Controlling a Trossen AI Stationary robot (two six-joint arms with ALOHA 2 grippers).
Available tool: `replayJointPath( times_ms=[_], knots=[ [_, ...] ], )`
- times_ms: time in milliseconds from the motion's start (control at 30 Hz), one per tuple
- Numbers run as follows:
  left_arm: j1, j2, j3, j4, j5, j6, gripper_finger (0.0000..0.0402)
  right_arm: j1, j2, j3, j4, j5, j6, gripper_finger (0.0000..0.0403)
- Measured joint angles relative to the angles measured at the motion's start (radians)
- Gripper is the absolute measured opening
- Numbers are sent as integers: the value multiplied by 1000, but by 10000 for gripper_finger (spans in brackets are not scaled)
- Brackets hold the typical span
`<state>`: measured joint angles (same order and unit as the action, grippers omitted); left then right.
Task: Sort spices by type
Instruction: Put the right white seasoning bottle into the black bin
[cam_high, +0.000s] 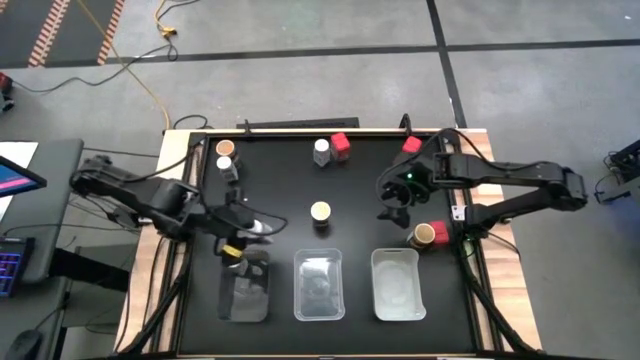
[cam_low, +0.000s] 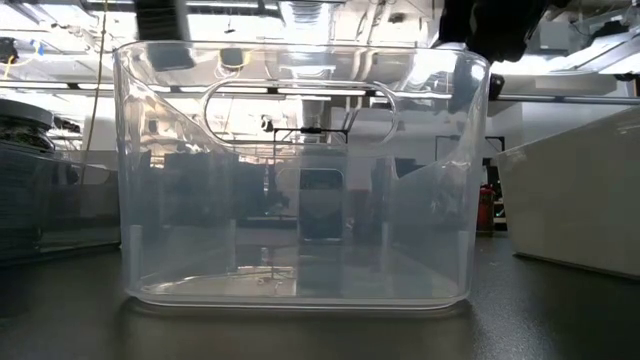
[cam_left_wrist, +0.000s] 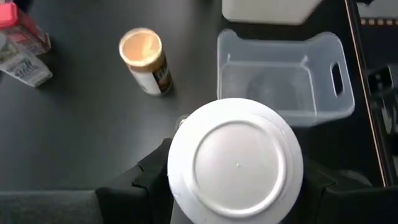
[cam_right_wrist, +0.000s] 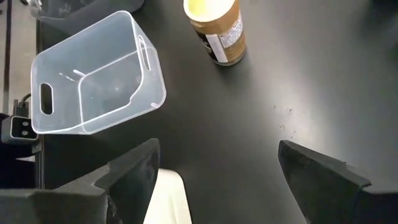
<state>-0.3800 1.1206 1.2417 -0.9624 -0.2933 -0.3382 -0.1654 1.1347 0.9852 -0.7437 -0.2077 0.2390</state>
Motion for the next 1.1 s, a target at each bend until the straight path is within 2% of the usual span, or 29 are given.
replayJointPath(
  times_ms=[167,400,567,833,1100],
  knots=[
    [-36,-43,-46,-3,39,22,204,-2,16,0,21,0,23,353],
    [-85,-17,-110,-6,125,16,204,-2,37,0,60,1,-4,353],
    [-122,48,-135,3,131,-66,204,-2,50,0,54,0,-11,353],
    [-162,189,-135,34,170,-63,204,-2,48,0,56,0,-25,353],
    [-192,288,-135,39,159,-41,204,1,47,0,56,0,-37,353]
  ],
)
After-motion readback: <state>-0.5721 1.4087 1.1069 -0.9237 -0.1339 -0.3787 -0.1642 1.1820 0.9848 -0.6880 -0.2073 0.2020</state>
